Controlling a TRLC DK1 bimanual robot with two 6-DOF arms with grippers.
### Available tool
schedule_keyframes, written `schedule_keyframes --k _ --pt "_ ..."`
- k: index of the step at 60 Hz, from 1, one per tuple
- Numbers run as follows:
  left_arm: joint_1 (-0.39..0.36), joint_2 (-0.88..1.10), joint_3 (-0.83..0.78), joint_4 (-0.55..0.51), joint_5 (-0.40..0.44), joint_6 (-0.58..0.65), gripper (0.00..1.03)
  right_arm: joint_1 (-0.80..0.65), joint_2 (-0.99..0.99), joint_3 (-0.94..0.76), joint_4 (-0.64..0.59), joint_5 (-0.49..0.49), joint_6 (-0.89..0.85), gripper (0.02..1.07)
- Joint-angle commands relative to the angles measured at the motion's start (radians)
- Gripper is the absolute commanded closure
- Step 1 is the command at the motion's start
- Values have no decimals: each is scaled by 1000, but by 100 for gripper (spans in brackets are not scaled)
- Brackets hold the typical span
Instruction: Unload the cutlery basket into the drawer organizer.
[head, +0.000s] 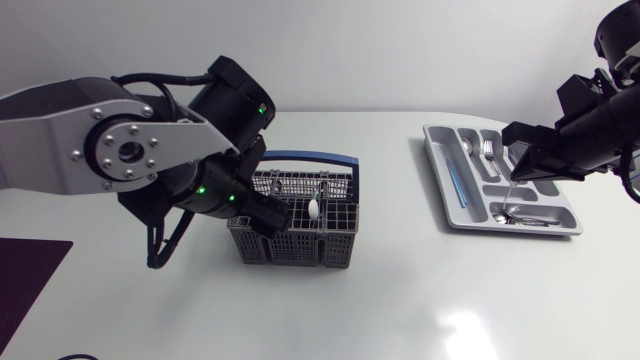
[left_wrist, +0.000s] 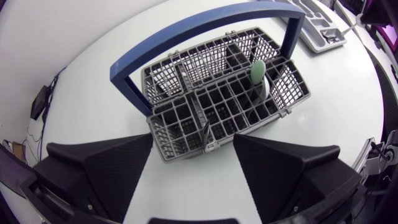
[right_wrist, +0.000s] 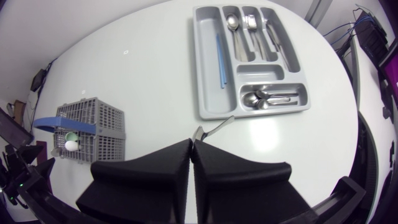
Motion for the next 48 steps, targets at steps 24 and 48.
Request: schedule_keyframes --k 24,48 --pt "-14 49 -19 56 -20 -30 18 -132 207 -72 273 285 -183 101" --pt "-11 52 -25 70 -18 -30 25 -198 434 -29 410 359 -186 101"
